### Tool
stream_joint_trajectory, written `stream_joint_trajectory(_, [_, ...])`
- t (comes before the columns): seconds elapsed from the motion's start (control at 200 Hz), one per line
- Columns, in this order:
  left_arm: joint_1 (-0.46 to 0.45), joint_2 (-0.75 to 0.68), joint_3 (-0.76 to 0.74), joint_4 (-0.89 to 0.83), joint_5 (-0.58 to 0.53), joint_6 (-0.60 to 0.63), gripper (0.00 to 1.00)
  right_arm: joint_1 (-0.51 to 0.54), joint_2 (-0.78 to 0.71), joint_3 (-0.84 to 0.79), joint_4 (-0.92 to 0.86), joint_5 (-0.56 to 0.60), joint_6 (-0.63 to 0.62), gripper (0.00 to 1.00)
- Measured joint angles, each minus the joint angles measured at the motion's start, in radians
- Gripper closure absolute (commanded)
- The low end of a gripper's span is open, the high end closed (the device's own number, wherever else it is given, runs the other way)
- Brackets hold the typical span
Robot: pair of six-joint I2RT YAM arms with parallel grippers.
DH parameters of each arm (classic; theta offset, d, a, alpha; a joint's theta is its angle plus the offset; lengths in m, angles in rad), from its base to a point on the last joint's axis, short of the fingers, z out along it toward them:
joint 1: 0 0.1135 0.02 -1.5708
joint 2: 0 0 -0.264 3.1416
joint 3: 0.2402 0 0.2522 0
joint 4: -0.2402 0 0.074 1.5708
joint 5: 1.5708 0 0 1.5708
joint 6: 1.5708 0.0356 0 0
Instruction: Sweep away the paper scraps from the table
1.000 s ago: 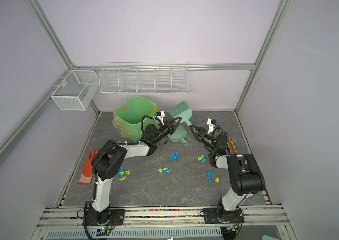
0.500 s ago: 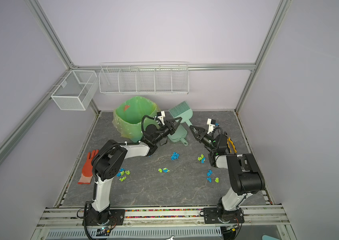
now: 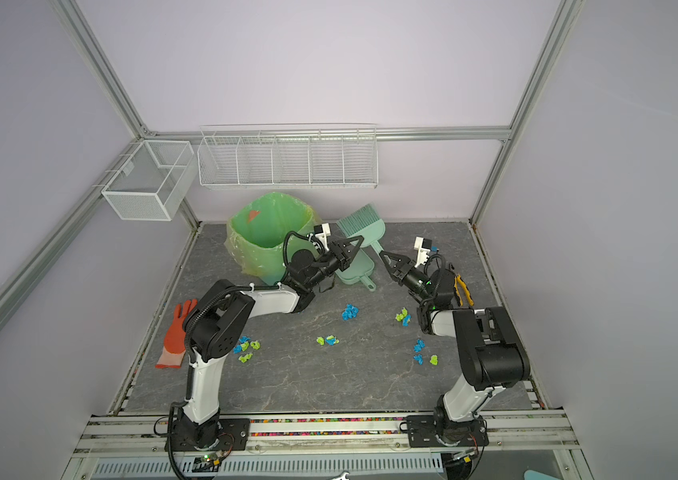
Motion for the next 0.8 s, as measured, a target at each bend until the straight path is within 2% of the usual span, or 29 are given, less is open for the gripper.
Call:
stream_joint_trajectory(0.265, [0.000,0.000,0.000,-0.013,0.000,0.001,1.00,0.000,0.000,0.000,0.001,-0.005,0.004,0.67])
stream_joint_trajectory(0.8, [0.000,0.000,0.000,-0.040,0.000,0.016,1.00,0.000,0.029,0.000,0.000,-0.014,0.018,0.81])
